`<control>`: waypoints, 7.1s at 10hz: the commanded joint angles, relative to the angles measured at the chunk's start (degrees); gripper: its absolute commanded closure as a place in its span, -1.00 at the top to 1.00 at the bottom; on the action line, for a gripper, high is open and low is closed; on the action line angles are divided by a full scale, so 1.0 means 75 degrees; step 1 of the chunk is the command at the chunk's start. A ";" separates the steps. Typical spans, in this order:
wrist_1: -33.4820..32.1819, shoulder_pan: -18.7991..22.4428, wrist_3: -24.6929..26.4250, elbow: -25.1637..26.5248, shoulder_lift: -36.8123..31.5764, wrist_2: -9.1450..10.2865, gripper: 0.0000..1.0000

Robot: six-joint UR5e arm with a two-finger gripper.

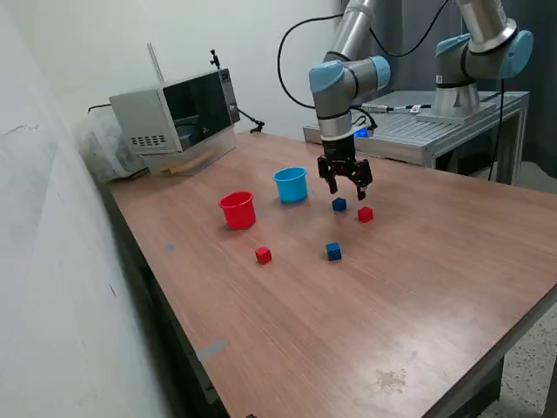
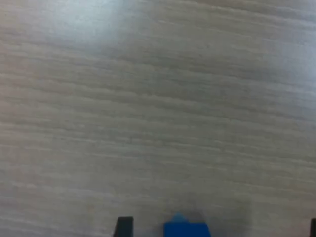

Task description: Place red objects in the red bin, and blue objects in the blue bin.

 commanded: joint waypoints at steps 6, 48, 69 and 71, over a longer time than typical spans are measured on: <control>-0.0173 -0.0012 0.0000 -0.0193 0.0175 0.0000 1.00; 0.3189 0.0221 0.0819 -0.0603 -0.4394 -0.0012 1.00; 0.1058 0.1630 0.4863 -0.4330 0.2131 -0.0351 1.00; 0.1034 0.1535 0.4863 -0.4283 0.2225 -0.0351 1.00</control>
